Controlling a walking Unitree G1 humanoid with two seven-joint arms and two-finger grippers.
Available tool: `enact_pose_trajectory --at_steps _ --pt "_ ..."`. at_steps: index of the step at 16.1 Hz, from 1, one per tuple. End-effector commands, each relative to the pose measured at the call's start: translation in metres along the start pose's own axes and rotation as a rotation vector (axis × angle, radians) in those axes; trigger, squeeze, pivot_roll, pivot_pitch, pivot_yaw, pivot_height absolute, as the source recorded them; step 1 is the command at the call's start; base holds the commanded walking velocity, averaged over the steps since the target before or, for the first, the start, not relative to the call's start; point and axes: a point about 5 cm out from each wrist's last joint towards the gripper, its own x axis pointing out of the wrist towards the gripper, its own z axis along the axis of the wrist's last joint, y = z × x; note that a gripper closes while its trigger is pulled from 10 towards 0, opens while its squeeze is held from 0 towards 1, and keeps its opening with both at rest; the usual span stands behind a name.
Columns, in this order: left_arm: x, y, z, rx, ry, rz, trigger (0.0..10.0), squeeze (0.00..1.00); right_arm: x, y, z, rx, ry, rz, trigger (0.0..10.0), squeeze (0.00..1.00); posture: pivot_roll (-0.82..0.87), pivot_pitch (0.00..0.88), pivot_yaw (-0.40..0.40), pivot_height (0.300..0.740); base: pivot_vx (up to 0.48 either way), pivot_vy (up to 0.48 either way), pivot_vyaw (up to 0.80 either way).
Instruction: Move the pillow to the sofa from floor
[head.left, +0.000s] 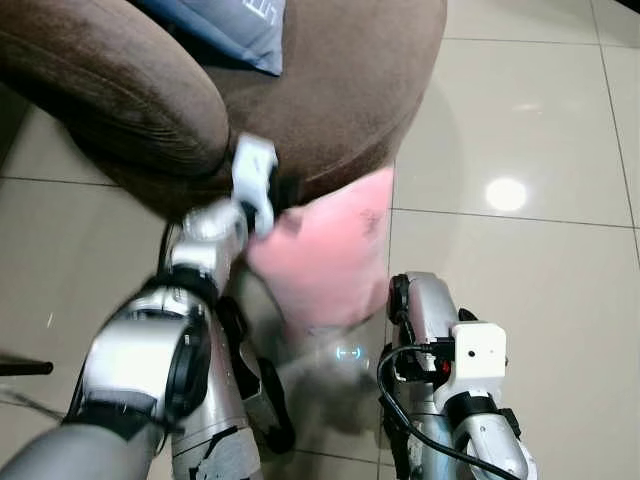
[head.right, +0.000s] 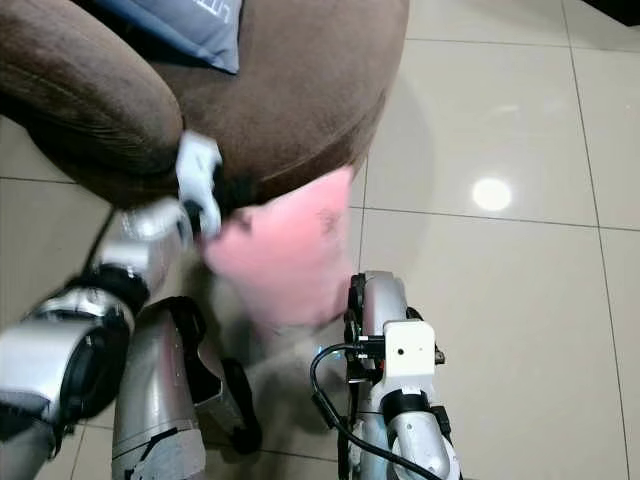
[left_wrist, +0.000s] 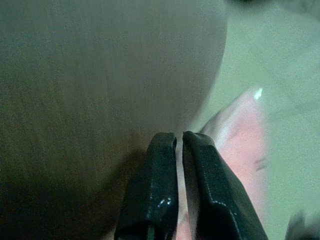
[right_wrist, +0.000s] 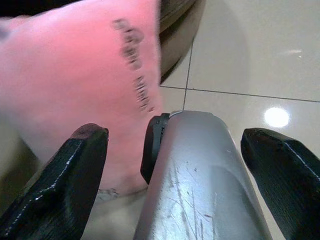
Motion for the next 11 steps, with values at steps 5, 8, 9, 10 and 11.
enact_pose_trajectory --at_steps 5,8,9,10,11 --pt "-0.002 0.006 0.018 0.054 -0.036 -0.024 0.0 0.00 -0.001 0.005 -0.022 0.011 0.103 0.022 10.0 0.00 -0.20 0.367 0.108 0.478 0.000 0.000 0.00" --pt "-0.011 0.010 0.001 0.195 0.060 -0.012 10.0 1.00 0.004 0.005 -0.021 0.007 0.095 0.032 10.0 0.00 -0.19 0.367 0.103 0.478 0.000 0.000 0.00" --pt "-0.014 0.010 0.000 0.227 0.068 -0.035 10.0 1.00 0.004 0.004 -0.021 0.005 0.095 0.035 10.0 0.00 -0.19 0.367 0.103 0.478 0.000 0.000 0.00" --pt "-0.018 0.012 -0.001 0.259 0.079 -0.061 10.0 1.00 0.004 0.004 -0.021 0.003 0.096 0.037 10.0 0.00 -0.19 0.366 0.103 0.478 0.000 0.000 0.00" --pt "-0.024 0.018 0.004 0.326 0.102 -0.086 10.0 1.00 0.004 0.003 -0.022 0.001 0.098 0.036 10.0 0.00 -0.18 0.361 0.104 0.478 0.000 0.000 0.00"
